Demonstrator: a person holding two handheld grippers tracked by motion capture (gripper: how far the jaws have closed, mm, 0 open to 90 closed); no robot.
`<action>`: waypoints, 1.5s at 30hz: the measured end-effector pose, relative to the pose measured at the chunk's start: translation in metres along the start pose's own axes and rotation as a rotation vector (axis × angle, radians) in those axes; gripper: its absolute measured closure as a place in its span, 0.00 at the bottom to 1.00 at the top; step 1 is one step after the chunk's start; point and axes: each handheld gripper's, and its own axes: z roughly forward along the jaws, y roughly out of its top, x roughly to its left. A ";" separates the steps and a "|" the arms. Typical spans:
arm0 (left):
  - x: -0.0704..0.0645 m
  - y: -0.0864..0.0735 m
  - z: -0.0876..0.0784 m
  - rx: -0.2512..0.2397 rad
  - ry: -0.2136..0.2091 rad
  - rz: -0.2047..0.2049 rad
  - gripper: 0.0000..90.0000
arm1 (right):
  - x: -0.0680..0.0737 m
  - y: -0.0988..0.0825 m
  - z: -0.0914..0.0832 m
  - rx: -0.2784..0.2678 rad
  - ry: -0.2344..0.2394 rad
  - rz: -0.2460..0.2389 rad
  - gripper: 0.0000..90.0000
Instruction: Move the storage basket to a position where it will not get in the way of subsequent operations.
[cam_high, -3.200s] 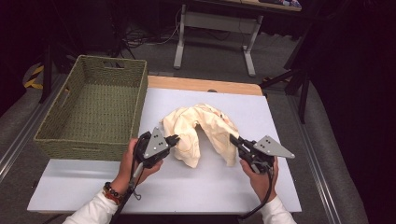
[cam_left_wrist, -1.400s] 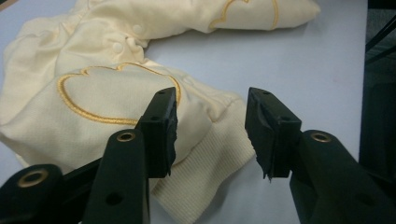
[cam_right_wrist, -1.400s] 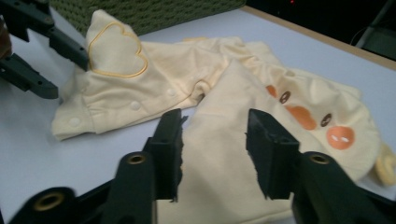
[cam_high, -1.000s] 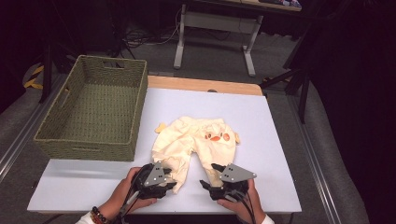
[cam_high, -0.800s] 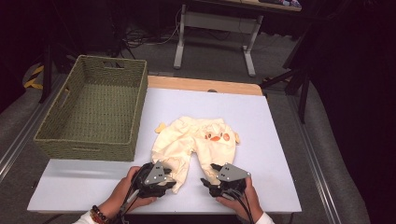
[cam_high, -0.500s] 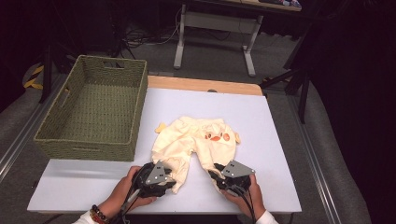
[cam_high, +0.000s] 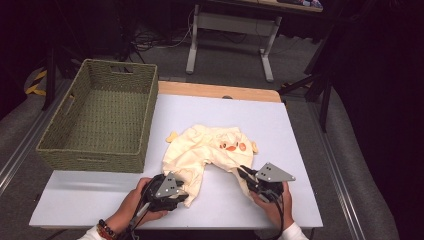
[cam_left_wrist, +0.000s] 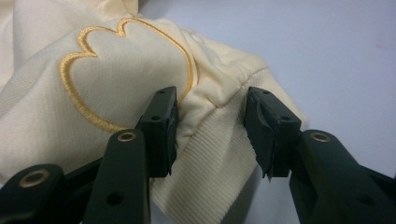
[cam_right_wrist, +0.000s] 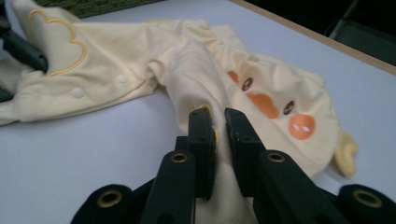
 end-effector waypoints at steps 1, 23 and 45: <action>0.000 0.000 0.000 0.000 0.001 -0.001 0.61 | -0.004 0.001 0.000 -0.004 -0.011 0.003 0.91; 0.000 0.001 0.000 0.001 -0.002 -0.012 0.60 | -0.063 0.002 0.032 0.056 -0.137 0.096 0.71; 0.001 0.001 -0.026 -0.067 0.008 -0.010 0.41 | -0.014 0.023 -0.010 -0.115 -0.039 0.010 0.89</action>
